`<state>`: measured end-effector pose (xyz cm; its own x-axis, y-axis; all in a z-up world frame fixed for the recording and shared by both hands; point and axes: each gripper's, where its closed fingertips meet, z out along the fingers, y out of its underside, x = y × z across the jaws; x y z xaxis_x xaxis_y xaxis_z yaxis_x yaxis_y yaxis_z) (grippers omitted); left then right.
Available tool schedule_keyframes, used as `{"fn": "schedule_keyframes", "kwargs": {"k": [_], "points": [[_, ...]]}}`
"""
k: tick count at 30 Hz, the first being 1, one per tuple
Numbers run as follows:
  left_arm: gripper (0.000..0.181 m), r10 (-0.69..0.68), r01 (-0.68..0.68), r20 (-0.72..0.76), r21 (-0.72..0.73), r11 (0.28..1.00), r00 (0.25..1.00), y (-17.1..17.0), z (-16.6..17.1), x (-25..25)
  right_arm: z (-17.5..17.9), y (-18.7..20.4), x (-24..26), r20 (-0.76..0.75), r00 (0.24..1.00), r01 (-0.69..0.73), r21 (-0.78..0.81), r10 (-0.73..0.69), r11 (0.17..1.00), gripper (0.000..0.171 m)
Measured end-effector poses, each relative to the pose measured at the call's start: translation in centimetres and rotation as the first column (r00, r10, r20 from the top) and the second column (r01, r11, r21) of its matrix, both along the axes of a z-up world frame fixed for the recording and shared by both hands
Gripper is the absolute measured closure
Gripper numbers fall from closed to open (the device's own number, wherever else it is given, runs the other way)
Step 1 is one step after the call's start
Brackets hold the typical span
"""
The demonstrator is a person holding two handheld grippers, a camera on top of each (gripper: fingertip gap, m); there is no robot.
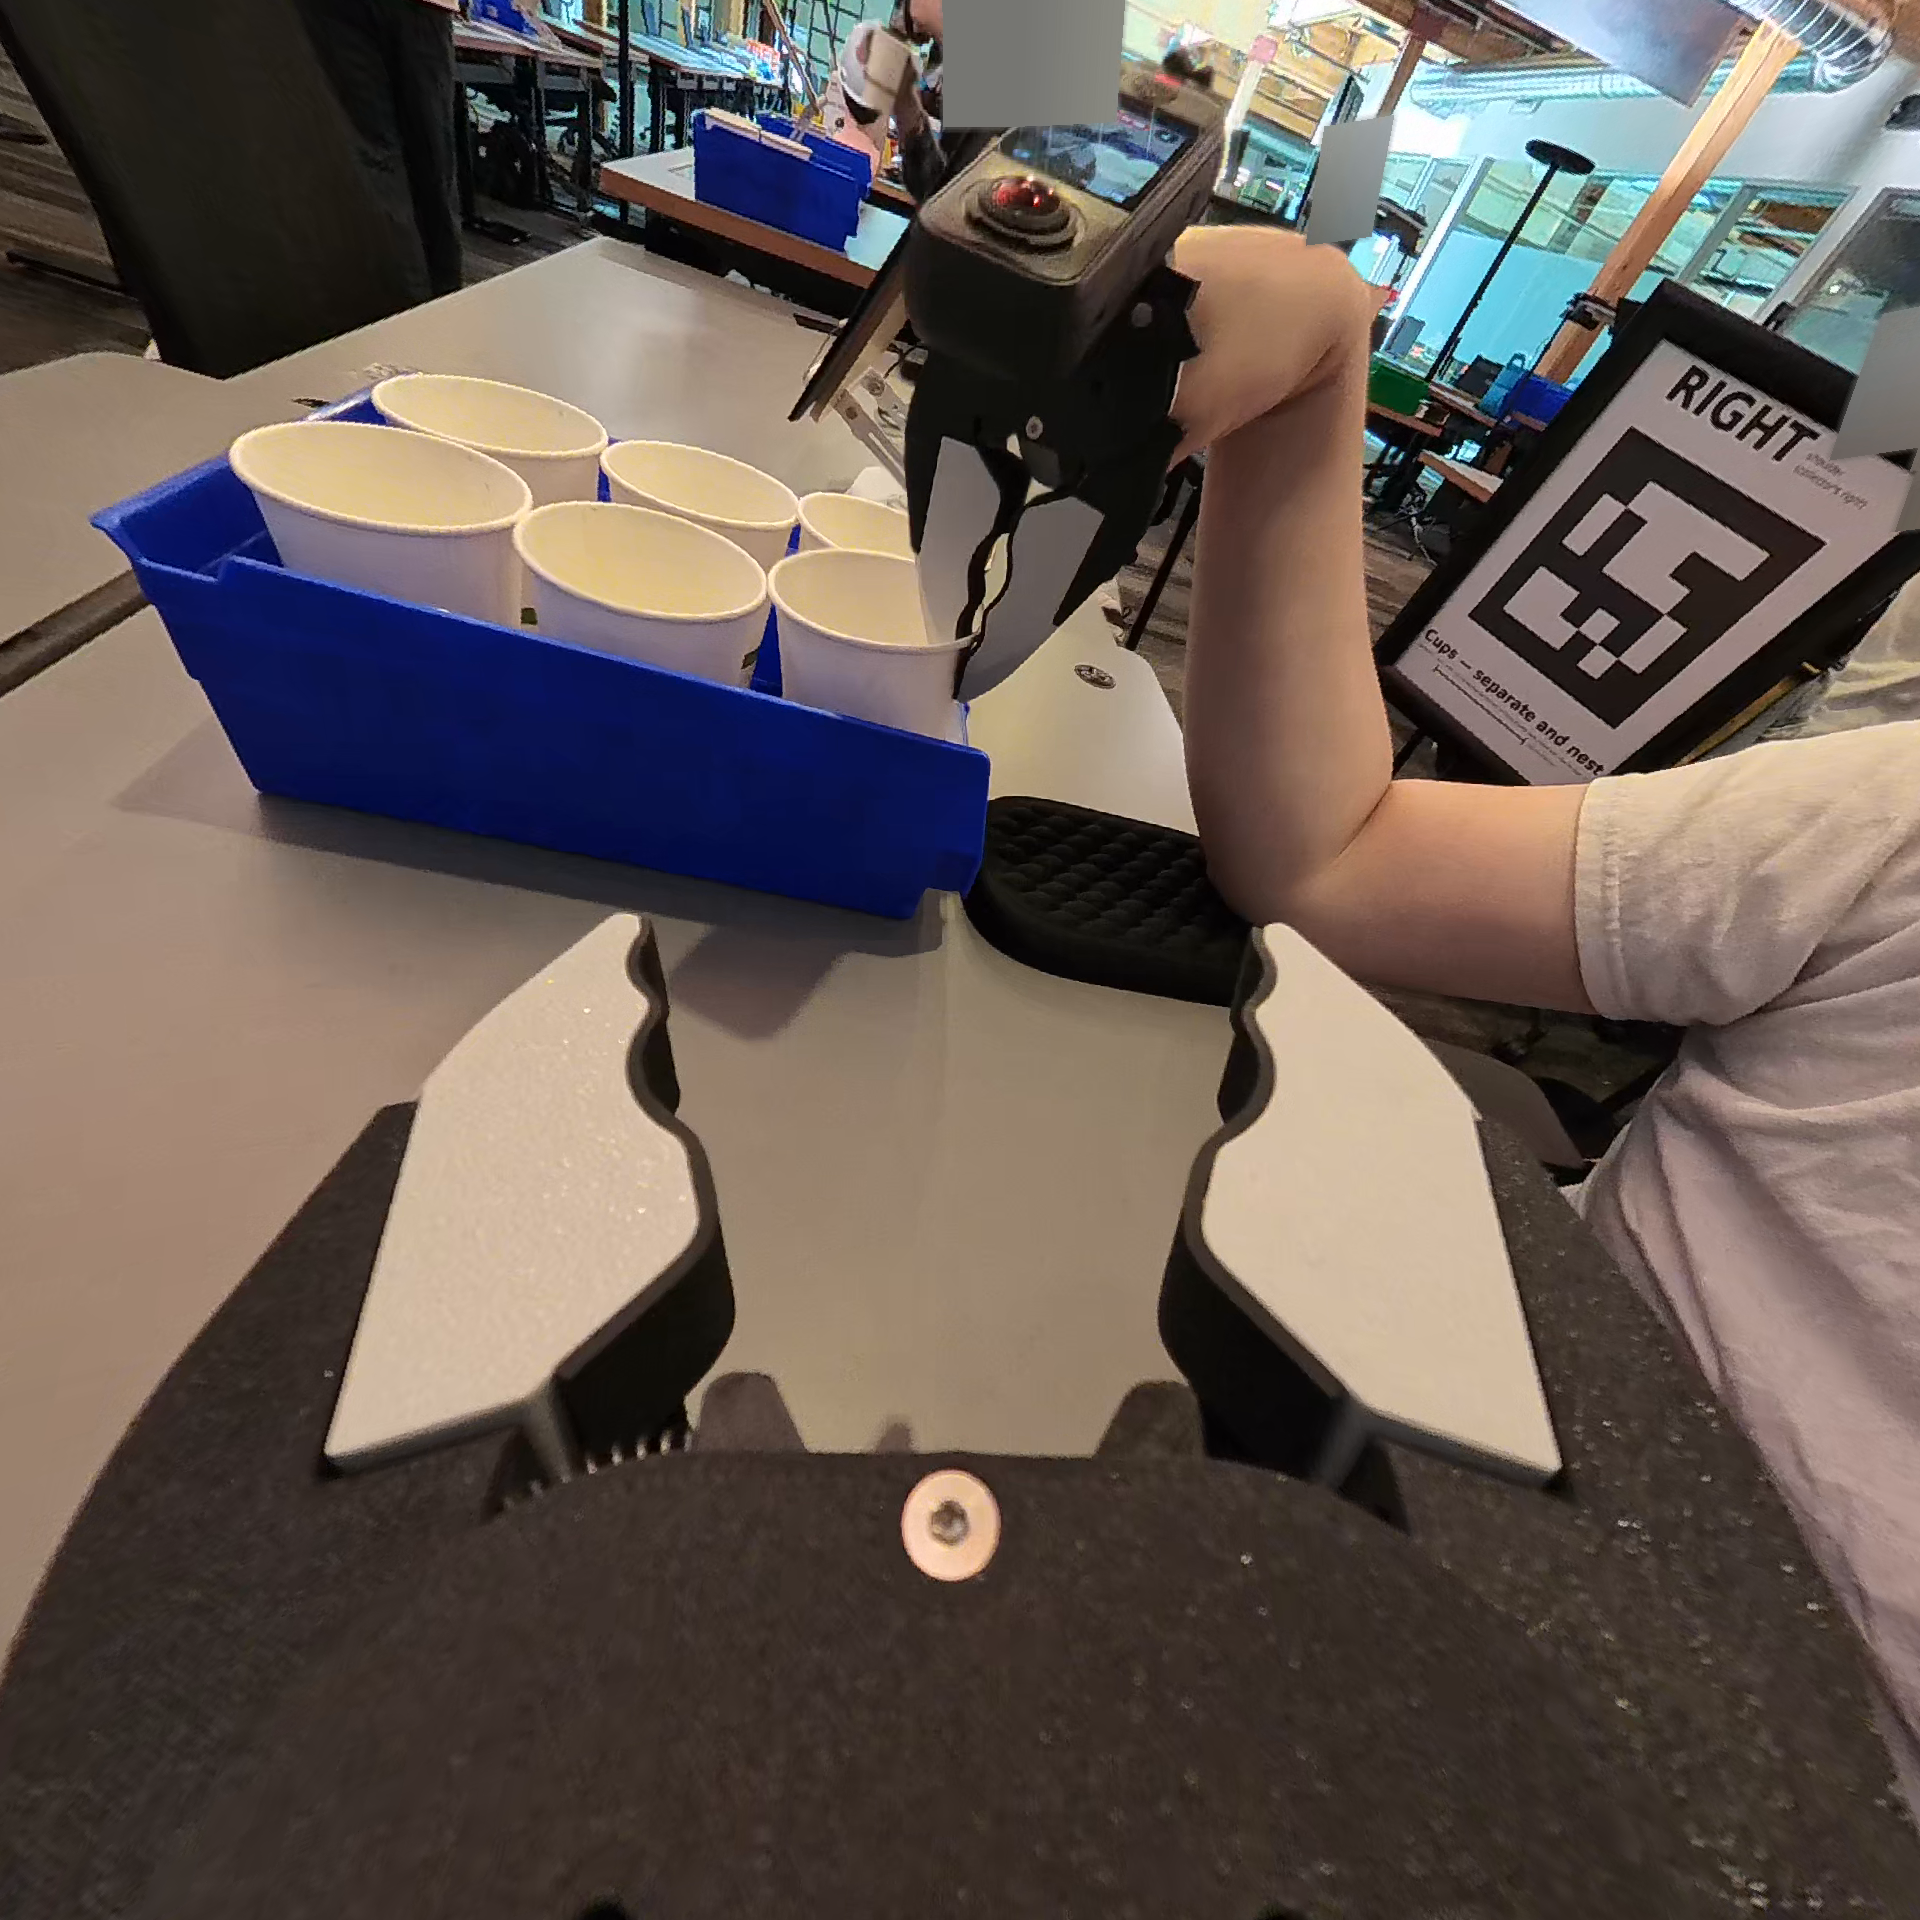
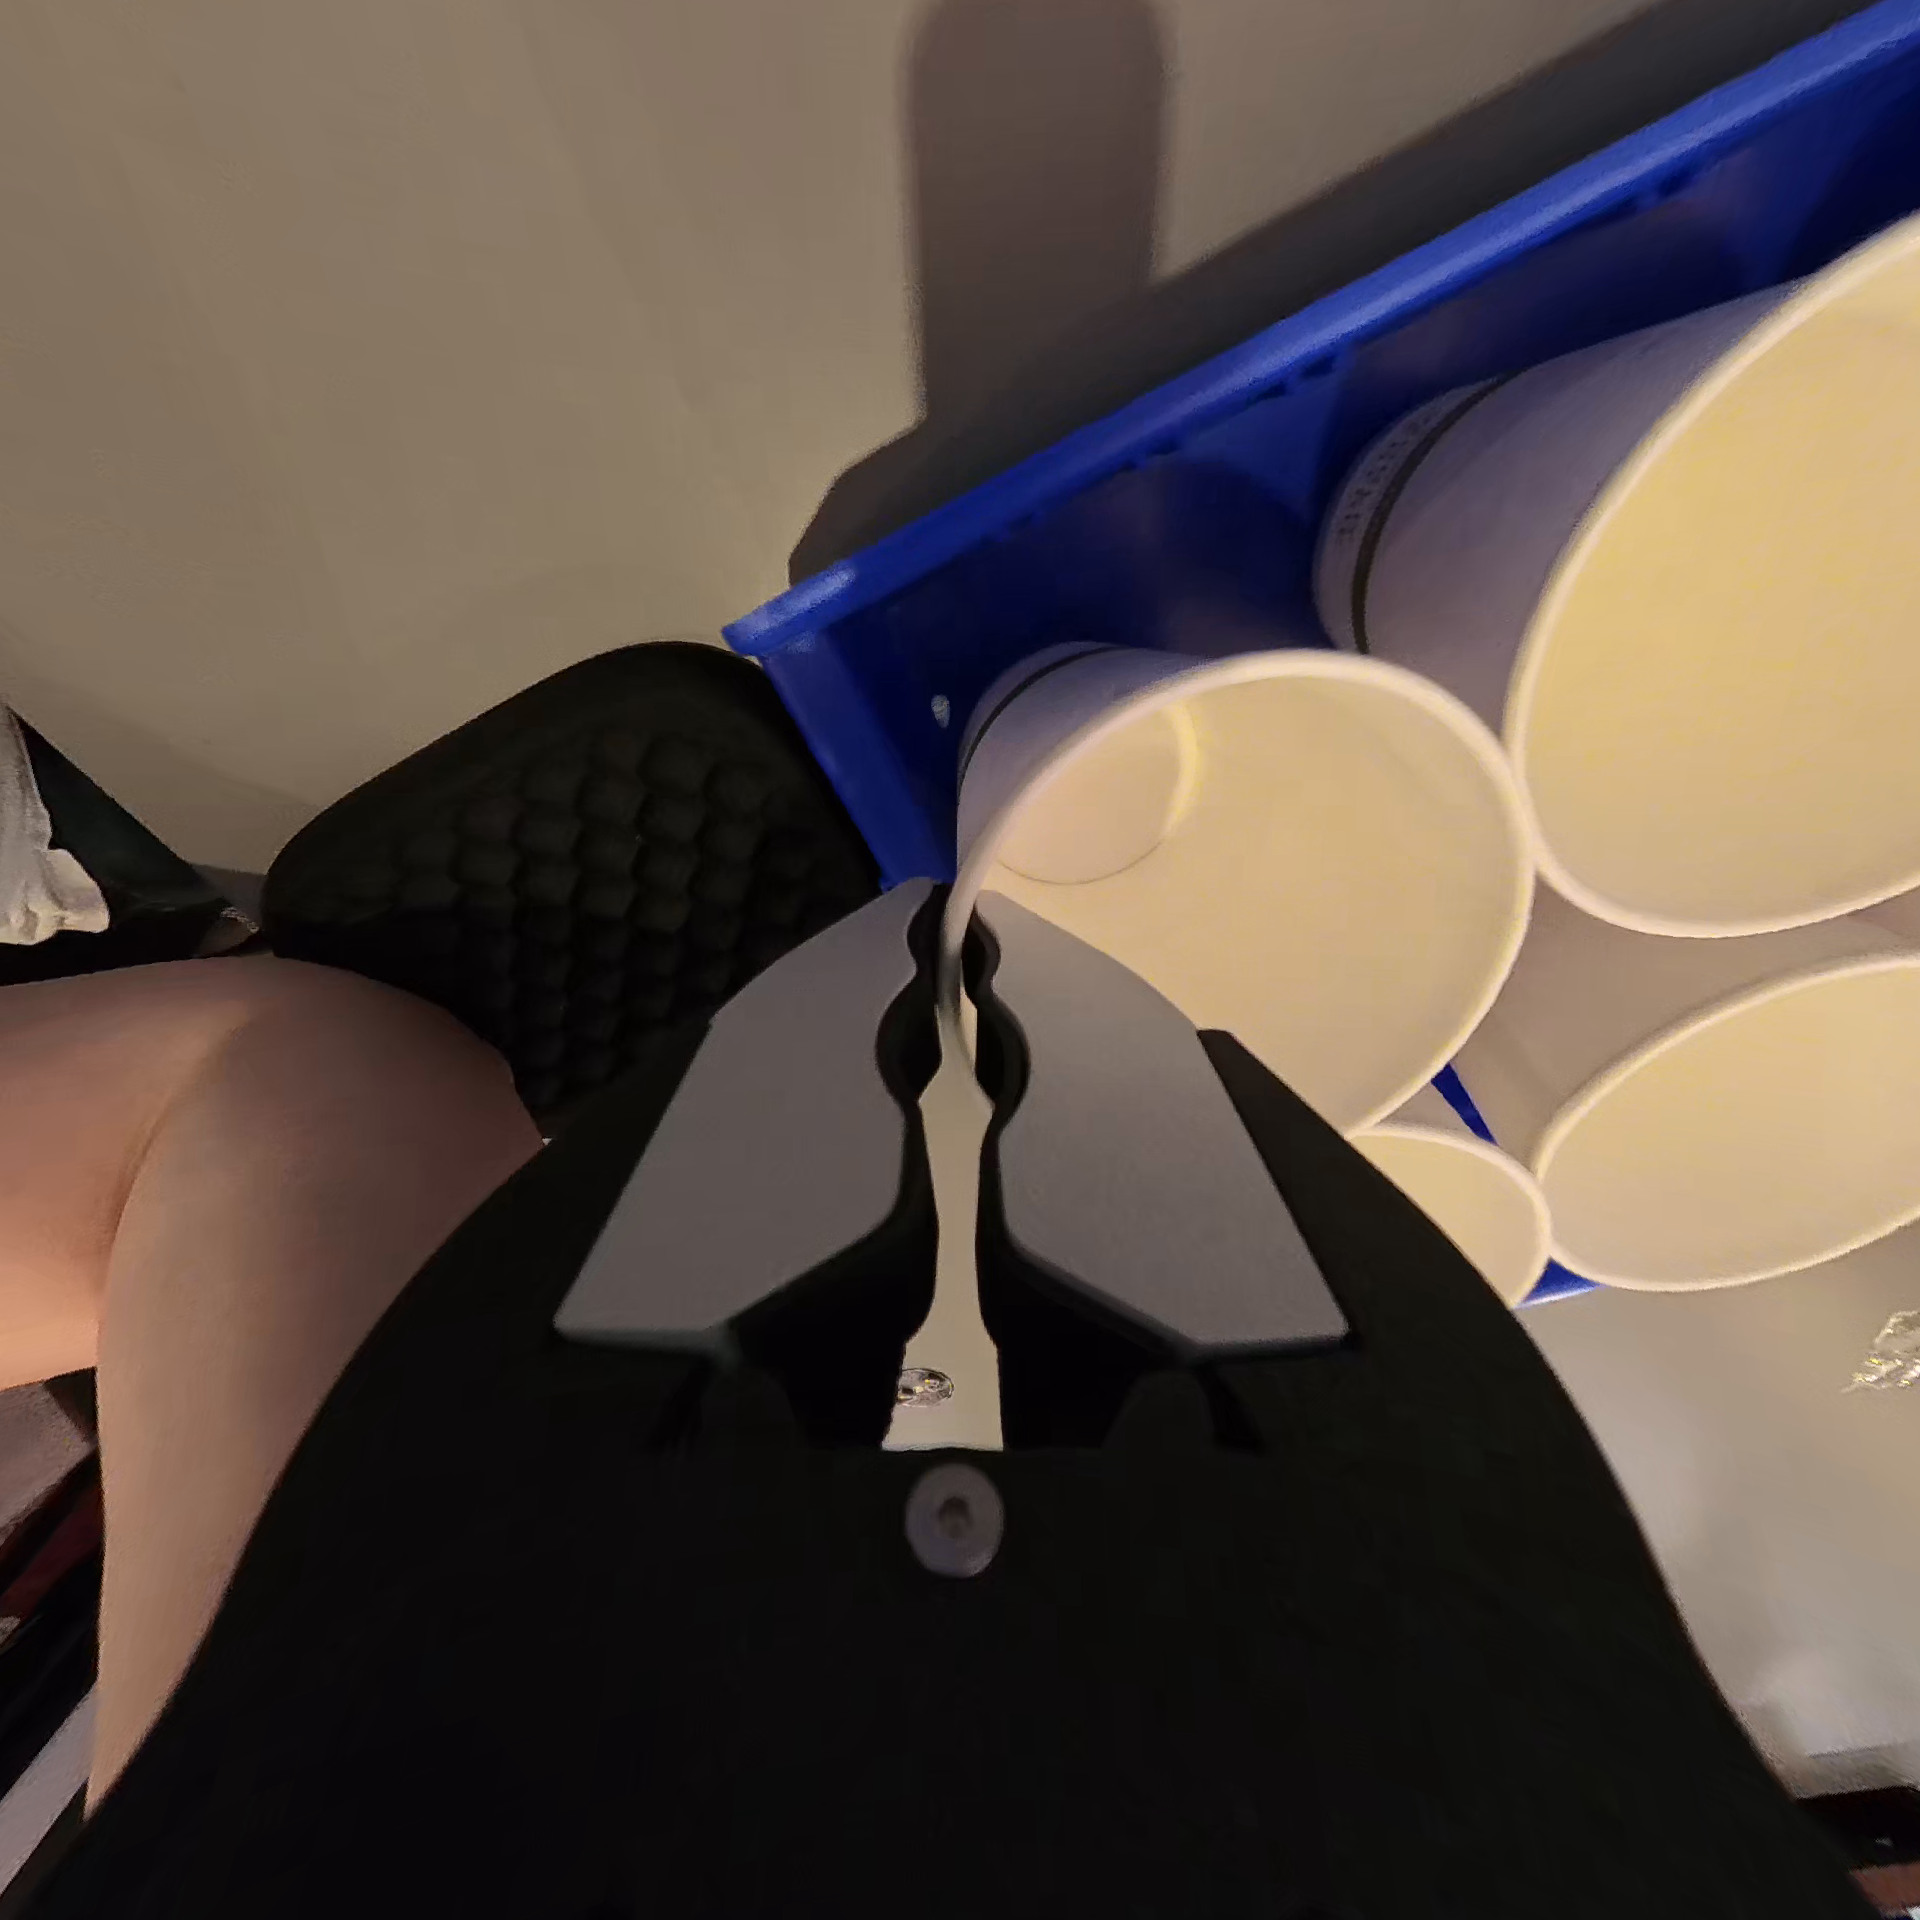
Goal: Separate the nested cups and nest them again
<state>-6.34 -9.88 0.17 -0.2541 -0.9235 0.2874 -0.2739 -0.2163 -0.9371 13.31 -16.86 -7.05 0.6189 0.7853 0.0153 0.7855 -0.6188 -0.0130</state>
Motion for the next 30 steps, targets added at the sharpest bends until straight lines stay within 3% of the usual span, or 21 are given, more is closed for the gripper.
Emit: {"fn": "schedule_keyframes", "kwargs": {"k": [17,22,27,30], "points": [[0.079,0.0,0.0,0.001,-0.001,1.0,1.0,0.1,0.0,-0.1,0.0,-0.6,-1.5,-0.13,0.989,0.054,-0.08,-0.065,0.995,0.161],[0.079,0.0,0.0,0.003,-0.002,1.0,1.0,0.1,0.0,-0.1,1.1,-0.9,-1.3,-0.142,0.985,0.099,-0.032,-0.102,0.995,0.157],[0.079,0.003,-0.003,0.01,-0.004,1.0,1.0,0.2,0.2,-0.2,5.3,-1.2,-1.1,-0.237,0.97,0.101,0.214,-0.049,0.972,0.162],[0.08,0.003,-0.003,0.011,-0.003,1.0,1.0,0.2,0.2,-0.1,10.3,0.5,0.6,-0.272,0.962,0.158,0.528,-0.01,0.834,0.164]]}}
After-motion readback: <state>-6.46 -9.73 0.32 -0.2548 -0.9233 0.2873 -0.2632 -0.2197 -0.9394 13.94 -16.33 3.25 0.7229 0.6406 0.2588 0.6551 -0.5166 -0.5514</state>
